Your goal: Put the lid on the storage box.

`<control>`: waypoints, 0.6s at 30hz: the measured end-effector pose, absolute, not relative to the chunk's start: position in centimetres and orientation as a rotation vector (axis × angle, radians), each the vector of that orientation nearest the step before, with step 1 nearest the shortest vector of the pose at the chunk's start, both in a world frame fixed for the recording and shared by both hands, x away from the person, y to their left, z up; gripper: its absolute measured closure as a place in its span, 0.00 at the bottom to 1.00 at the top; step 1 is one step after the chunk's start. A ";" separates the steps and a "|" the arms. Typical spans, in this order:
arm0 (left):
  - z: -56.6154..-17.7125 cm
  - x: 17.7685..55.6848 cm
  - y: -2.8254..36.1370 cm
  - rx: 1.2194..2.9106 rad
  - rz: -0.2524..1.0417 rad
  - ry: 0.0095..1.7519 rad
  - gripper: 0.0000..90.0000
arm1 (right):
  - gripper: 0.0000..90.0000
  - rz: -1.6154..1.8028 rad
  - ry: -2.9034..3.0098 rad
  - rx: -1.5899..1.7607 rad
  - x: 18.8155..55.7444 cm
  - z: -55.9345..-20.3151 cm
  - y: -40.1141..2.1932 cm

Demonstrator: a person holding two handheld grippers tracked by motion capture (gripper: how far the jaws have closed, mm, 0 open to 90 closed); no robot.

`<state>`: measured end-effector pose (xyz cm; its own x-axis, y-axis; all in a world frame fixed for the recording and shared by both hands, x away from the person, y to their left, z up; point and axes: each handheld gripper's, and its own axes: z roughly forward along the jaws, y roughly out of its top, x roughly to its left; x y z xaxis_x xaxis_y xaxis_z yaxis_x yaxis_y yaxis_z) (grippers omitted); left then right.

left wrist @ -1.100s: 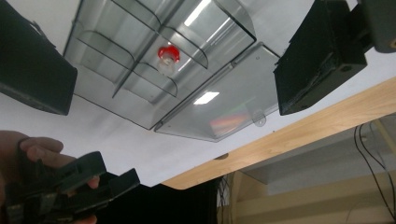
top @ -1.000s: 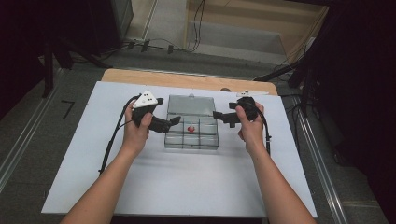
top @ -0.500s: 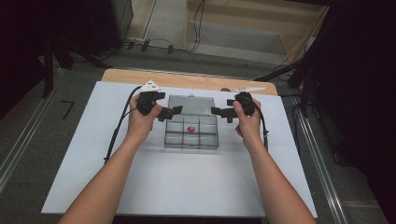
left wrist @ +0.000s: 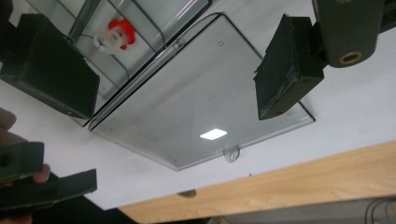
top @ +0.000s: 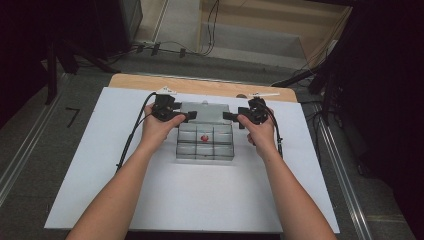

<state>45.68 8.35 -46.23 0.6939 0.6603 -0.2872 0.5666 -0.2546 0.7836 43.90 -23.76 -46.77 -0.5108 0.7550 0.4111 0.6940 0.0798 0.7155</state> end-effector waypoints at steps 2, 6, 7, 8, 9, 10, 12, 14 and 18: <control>-46.6 46.1 8.5 1.922 0.090 0.999 0.16 | 0.04 1.439 2.267 1.538 44.1 -47.0 -23.8; -47.3 46.5 8.7 1.923 0.064 1.056 0.19 | 0.05 1.419 2.267 1.576 44.5 -47.4 -23.4; -47.4 46.6 8.8 1.927 0.061 1.068 0.19 | 0.07 1.406 2.270 1.582 44.5 -47.5 -23.3; -47.6 46.7 8.8 1.928 0.057 1.083 0.19 | 0.08 1.396 2.266 1.603 44.6 -47.6 -23.2; -47.7 46.8 8.8 1.928 0.051 1.091 0.20 | 0.08 1.390 2.267 1.619 44.7 -47.7 -23.1; -47.8 46.8 8.8 1.932 0.046 1.098 0.22 | 0.08 1.397 2.265 1.629 44.8 -47.9 -23.0; -47.9 46.9 8.9 1.922 0.029 1.118 0.25 | 0.12 1.384 2.267 1.656 44.9 -48.1 -22.9; -48.1 47.1 8.9 1.920 0.019 1.133 0.27 | 0.15 1.364 2.268 1.677 45.0 -48.4 -22.9; -48.5 47.2 8.9 1.923 0.009 1.162 0.27 | 0.18 1.369 2.284 1.704 45.3 -48.9 -22.8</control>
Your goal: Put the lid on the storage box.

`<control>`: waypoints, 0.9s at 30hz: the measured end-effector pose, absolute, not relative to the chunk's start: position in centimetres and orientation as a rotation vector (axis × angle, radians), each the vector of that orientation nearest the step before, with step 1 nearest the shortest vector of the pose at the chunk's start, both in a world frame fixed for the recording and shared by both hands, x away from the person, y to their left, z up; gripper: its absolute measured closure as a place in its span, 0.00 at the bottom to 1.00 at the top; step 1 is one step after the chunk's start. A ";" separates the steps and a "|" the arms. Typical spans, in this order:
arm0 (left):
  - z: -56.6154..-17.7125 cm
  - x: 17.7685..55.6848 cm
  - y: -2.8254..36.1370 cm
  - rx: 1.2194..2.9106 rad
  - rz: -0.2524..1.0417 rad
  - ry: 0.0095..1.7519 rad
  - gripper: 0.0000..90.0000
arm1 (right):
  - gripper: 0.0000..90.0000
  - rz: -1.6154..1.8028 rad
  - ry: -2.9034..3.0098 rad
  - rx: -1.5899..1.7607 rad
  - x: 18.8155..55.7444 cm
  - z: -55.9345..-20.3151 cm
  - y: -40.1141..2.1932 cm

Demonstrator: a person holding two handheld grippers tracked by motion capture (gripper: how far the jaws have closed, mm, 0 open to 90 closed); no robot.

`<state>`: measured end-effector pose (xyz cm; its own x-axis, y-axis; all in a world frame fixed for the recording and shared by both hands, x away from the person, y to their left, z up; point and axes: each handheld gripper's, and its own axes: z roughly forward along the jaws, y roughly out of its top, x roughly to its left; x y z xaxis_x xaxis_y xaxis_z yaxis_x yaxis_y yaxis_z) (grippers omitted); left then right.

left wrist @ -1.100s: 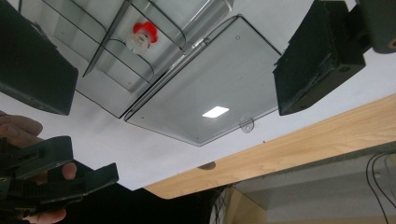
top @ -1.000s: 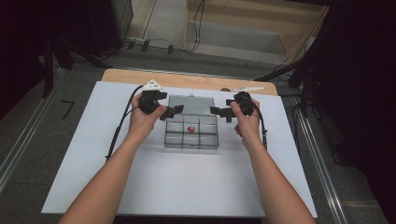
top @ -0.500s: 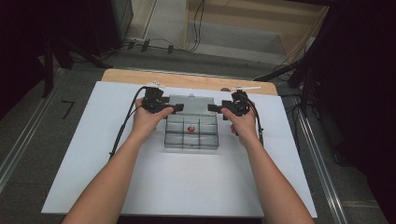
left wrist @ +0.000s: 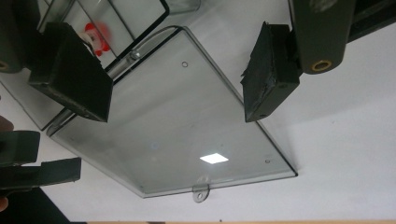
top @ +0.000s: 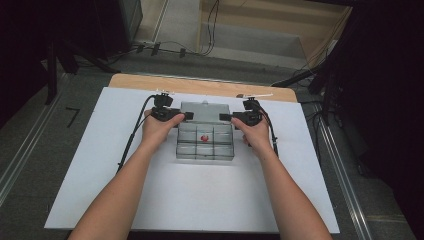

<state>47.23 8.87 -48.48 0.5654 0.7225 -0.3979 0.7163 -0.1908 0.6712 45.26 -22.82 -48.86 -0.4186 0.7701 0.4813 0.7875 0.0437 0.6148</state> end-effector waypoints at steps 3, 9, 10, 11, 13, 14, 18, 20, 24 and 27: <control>-48.7 47.2 8.7 1.928 0.010 1.169 0.27 | 0.19 -1.339 -2.245 -1.686 45.4 -49.1 -22.8; -48.9 47.2 8.4 1.925 0.013 1.185 0.27 | 0.21 -1.307 -2.227 -1.705 45.6 -49.7 -22.4; -48.9 47.2 8.4 1.924 0.016 1.190 0.28 | 0.21 -1.299 -2.233 -1.707 45.6 -49.8 -22.4; -48.9 47.2 8.4 1.926 0.019 1.194 0.28 | 0.21 -1.292 -2.228 -1.708 45.6 -49.8 -22.3; -49.0 47.3 8.3 1.926 0.021 1.204 0.28 | 0.22 -1.289 -2.226 -1.713 45.6 -50.0 -22.2; -49.1 47.3 8.3 1.927 0.022 1.208 0.28 | 0.22 -1.289 -2.226 -1.716 45.7 -50.1 -22.2; -49.4 47.4 8.2 1.921 0.014 1.234 0.30 | 0.24 -1.280 -2.209 -1.730 45.8 -50.4 -22.1; -49.5 47.4 8.1 1.919 0.016 1.247 0.30 | 0.25 -1.280 -2.204 -1.737 45.8 -50.4 -22.0; -49.6 47.5 8.1 1.910 0.006 1.257 0.30 | 0.26 -1.274 -2.189 -1.739 45.9 -50.6 -21.8; -49.7 47.5 8.1 1.900 -0.017 1.263 0.30 | 0.28 -1.278 -2.169 -1.735 46.0 -50.8 -21.8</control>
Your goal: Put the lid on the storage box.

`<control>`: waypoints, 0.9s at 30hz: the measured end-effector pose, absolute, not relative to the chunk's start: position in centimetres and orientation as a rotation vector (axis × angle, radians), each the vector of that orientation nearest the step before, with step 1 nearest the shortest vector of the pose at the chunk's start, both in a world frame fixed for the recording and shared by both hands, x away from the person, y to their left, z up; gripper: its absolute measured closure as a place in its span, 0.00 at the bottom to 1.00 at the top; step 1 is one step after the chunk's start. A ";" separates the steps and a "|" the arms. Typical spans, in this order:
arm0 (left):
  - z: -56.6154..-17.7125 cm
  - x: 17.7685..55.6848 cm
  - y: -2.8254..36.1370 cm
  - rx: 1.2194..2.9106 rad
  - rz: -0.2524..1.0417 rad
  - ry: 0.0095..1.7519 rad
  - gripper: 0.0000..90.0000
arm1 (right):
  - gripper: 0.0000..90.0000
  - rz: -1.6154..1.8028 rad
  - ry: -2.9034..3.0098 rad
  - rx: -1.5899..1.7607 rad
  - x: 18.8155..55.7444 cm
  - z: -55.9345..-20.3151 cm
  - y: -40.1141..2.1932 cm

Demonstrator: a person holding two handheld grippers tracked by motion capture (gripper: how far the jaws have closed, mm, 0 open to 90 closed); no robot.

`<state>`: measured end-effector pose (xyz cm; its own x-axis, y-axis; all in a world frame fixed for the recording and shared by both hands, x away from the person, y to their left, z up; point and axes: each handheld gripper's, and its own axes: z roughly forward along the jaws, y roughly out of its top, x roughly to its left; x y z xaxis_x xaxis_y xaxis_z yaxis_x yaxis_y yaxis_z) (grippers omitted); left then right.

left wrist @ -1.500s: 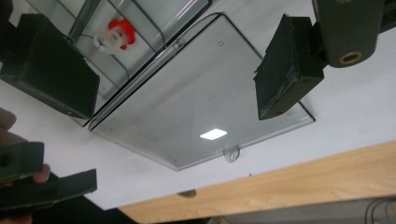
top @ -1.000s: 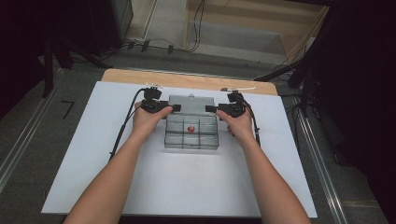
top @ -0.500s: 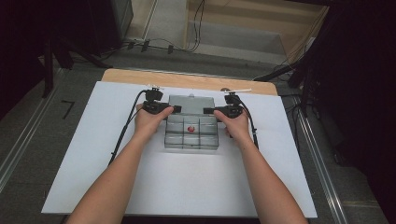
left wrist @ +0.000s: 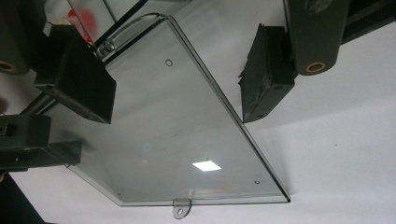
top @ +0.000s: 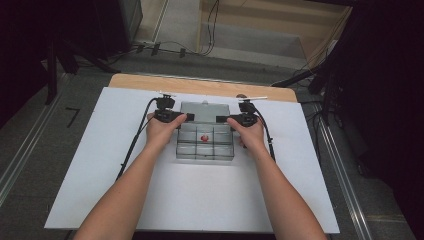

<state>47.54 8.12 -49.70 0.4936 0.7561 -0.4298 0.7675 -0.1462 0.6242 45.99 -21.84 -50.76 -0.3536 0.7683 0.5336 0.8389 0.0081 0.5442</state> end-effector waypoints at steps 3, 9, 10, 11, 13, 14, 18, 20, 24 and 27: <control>-49.8 47.6 8.0 1.893 -0.041 1.266 0.30 | 0.30 -1.279 -2.143 -1.740 46.0 -50.9 -21.8; -50.0 47.7 7.8 1.877 -0.069 1.277 0.30 | 0.31 -1.276 -2.133 -1.741 46.0 -50.9 -21.8; -50.0 47.6 7.8 1.875 -0.066 1.277 0.30 | 0.31 -1.275 -2.132 -1.742 46.0 -50.9 -21.8; -50.0 47.6 7.8 1.874 -0.067 1.275 0.30 | 0.32 -1.276 -2.133 -1.742 46.0 -50.9 -21.8; -49.9 47.6 7.8 1.876 -0.070 1.268 0.32 | 0.33 -1.279 -2.141 -1.736 46.0 -50.8 -21.8; -49.9 47.6 7.8 1.874 -0.069 1.264 0.33 | 0.33 -1.282 -2.149 -1.734 45.9 -50.7 -21.8; -49.7 47.6 7.8 1.876 -0.051 1.246 0.37 | 0.37 -1.297 -2.185 -1.717 45.8 -50.5 -21.7; -49.5 47.5 7.8 1.877 -0.037 1.242 0.39 | 0.38 -1.302 -2.201 -1.711 45.7 -50.3 -21.8; -49.3 47.5 7.9 1.869 -0.022 1.233 0.43 | 0.41 -1.311 -2.234 -1.704 45.6 -50.0 -21.8; -49.1 47.5 8.0 1.875 0.000 1.216 0.46 | 0.44 -1.327 -2.253 -1.704 45.5 -49.9 -21.9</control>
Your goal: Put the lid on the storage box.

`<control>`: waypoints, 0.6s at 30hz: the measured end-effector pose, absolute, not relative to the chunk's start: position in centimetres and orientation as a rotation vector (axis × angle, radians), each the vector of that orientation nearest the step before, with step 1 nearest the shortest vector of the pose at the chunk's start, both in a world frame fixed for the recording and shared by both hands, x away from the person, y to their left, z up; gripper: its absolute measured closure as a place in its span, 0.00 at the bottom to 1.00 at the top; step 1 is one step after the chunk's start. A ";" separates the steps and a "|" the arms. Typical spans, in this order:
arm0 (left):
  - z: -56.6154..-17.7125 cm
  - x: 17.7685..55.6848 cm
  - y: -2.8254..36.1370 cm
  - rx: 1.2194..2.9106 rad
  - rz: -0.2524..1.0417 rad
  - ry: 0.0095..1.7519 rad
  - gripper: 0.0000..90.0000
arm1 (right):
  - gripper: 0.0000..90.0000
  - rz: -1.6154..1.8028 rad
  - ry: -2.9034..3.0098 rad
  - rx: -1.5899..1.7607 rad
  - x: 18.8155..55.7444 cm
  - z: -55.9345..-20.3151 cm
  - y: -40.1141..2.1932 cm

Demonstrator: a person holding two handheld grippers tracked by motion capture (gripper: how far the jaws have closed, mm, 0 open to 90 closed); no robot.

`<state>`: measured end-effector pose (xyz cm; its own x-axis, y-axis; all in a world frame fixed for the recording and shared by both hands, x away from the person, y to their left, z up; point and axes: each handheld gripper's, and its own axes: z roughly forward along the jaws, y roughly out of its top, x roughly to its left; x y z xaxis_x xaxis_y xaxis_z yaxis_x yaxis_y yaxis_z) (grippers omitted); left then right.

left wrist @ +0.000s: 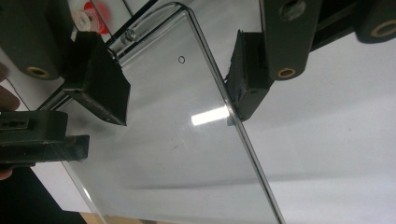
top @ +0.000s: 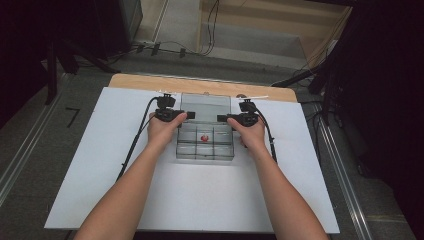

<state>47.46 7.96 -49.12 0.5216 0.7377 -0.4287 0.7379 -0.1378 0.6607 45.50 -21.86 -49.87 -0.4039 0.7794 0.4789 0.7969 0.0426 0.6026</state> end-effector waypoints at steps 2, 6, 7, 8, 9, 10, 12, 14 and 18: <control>-49.0 47.4 8.0 1.875 0.012 1.207 0.48 | 0.46 -1.334 -2.270 -1.700 45.4 -49.7 -21.9; -48.7 47.2 8.0 1.877 0.040 1.185 0.50 | 0.51 -1.366 -2.300 -1.681 45.2 -49.5 -22.1; -48.6 47.1 8.0 1.879 0.047 1.179 0.51 | 0.53 -1.369 -2.304 -1.677 45.1 -49.4 -22.2; -48.5 47.1 8.0 1.877 0.055 1.174 0.52 | 0.54 -1.378 -2.309 -1.673 45.1 -49.3 -22.2; -48.5 47.0 8.0 1.873 0.062 1.166 0.53 | 0.55 -1.382 -2.315 -1.673 45.0 -49.3 -22.3; -48.4 47.0 8.1 1.876 0.075 1.153 0.53 | 0.57 -1.387 -2.325 -1.670 44.9 -49.2 -22.3; -48.3 46.9 8.1 1.873 0.084 1.141 0.55 | 0.59 -1.399 -2.339 -1.669 44.7 -49.0 -22.4; -48.1 46.8 8.2 1.871 0.088 1.125 0.57 | 0.62 -1.412 -2.354 -1.664 44.5 -48.9 -22.5; -47.7 46.7 8.4 1.875 0.106 1.088 0.62 | 0.68 -1.446 -2.397 -1.641 44.1 -48.6 -22.7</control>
